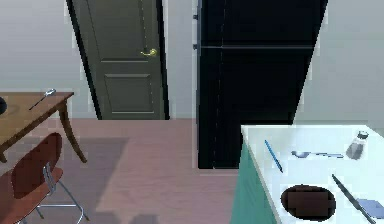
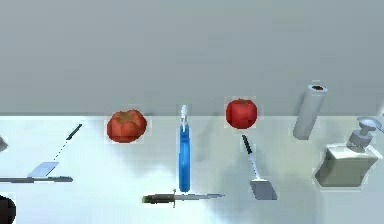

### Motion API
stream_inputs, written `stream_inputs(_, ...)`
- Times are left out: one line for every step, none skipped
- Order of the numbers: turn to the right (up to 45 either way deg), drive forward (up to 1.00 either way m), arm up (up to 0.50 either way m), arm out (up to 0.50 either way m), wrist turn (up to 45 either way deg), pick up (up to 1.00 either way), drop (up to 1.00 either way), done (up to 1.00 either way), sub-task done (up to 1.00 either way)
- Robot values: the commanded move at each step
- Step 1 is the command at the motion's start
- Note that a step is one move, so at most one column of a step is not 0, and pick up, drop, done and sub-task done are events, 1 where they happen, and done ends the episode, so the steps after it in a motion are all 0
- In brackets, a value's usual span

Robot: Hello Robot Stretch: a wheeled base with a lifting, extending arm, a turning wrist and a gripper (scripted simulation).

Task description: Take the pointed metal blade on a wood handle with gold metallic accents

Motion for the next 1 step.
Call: stream_inputs(0.0, 0.0, 0.5, 0.0, 0.0, 0.0, 0.0, 0.0, 0.0)
